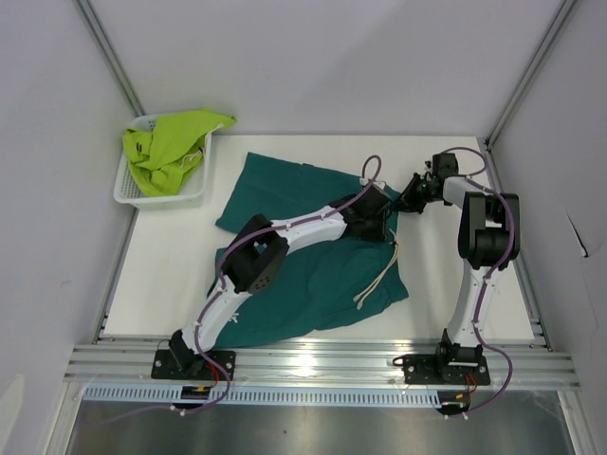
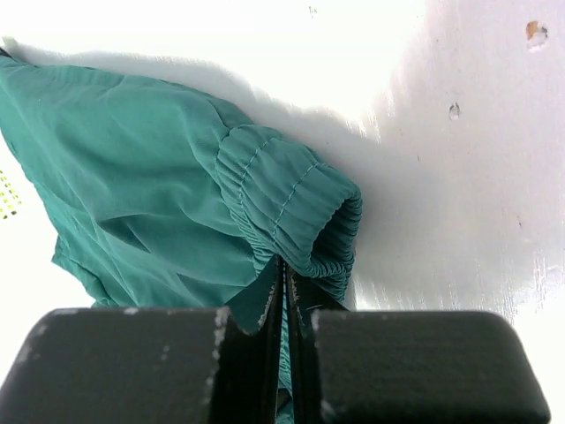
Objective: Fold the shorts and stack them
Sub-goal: Flatten the shorts out
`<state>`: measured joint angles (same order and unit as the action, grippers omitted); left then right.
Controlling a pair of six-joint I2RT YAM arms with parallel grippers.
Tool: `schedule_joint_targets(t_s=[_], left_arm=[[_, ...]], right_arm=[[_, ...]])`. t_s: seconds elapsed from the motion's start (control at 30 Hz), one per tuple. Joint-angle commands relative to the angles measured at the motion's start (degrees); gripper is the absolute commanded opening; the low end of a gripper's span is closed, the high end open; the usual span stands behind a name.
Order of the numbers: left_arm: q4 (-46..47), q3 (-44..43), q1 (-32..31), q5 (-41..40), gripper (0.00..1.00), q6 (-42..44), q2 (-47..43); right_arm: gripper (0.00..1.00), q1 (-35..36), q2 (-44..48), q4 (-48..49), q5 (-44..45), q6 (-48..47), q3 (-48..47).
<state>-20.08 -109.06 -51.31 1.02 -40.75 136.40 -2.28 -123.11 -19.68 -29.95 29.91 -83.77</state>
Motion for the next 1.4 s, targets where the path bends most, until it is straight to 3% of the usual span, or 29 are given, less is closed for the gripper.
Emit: schedule_joint_targets(t_s=[0.0, 0.2, 0.43, 0.67, 0.8, 1.07, 1.17, 1.2, 1.37], left_arm=[[-9.8, -2.5, -2.9, -7.3, 0.35, 2.9, -1.9], [-14.5, 0.6, -9.1, -17.6, 0.36, 4.4, -4.7], [-17.7, 4.2, -12.7, -20.2, 0.43, 6.2, -5.7], [-13.9, 16.1, -16.1, -18.7, 0.54, 3.9, -9.9], [-10.6, 25.6, -19.4, -18.0, 0.64, 1.9, -15.8], [-9.0, 35.5, -22.7, -20.4, 0.76, -0.2, -26.9], [-8.0, 39.7, -23.4, -17.1, 0.83, 1.5, -33.7], [-7.0, 40.8, -23.8, -16.3, 0.96, 2.2, -35.5], [-3.1, 50.3, -26.0, -10.1, 0.98, 0.6, -41.9]], right_arm=[[0.05, -0.5, -3.2, -1.8, 6.5, -1.8, -1.6], [0.04, -0.4, -4.8, 0.1, 5.5, -2.2, -2.0], [0.04, -0.4, -4.1, 3.8, 5.1, -2.7, 1.0], [0.04, -0.9, -3.2, 6.4, 4.2, -2.4, 3.0], [0.04, -0.8, -2.7, 7.3, 4.5, -2.1, 3.6], [0.05, -0.5, -2.2, 8.2, 5.1, -2.4, 4.3], [0.04, -0.6, -2.4, 8.0, 5.0, -2.4, 3.9], [0.04, -0.6, -2.5, 8.1, 5.1, -2.4, 3.9], [0.05, -0.4, -2.1, 8.9, 5.4, -2.4, 4.3]])
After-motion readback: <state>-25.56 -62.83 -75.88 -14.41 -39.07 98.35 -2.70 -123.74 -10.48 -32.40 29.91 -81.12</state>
